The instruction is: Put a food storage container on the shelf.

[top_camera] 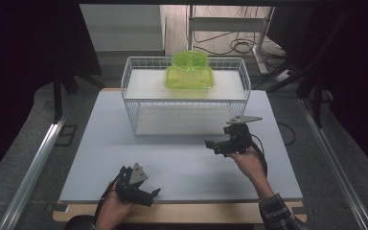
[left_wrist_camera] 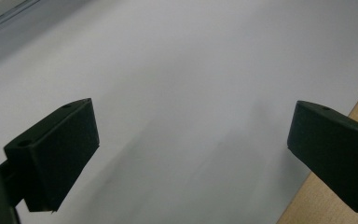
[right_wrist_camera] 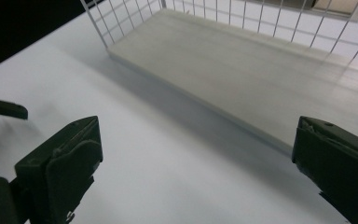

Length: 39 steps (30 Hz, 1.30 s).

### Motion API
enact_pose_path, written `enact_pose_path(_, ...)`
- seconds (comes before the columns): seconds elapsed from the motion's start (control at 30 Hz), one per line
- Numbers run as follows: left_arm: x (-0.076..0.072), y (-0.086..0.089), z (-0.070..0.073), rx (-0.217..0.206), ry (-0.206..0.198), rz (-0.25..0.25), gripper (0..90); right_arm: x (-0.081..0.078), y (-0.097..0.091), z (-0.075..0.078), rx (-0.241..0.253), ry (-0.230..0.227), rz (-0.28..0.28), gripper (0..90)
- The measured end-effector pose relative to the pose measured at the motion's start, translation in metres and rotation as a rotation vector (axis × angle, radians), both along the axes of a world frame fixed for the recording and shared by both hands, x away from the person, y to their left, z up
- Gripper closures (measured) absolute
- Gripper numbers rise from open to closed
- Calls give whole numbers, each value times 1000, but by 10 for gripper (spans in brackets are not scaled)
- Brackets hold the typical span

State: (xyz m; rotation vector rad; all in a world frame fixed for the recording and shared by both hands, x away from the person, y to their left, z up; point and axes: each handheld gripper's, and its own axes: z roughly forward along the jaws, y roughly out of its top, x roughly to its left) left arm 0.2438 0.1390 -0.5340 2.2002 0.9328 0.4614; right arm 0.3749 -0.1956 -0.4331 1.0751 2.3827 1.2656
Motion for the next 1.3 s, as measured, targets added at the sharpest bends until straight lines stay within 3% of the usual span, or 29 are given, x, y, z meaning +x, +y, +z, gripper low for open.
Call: enact_pose_path(1.3, -2, 1, 1, -18, -22, -8, 18, -41, -14, -21, -36, -34, 8, 14)
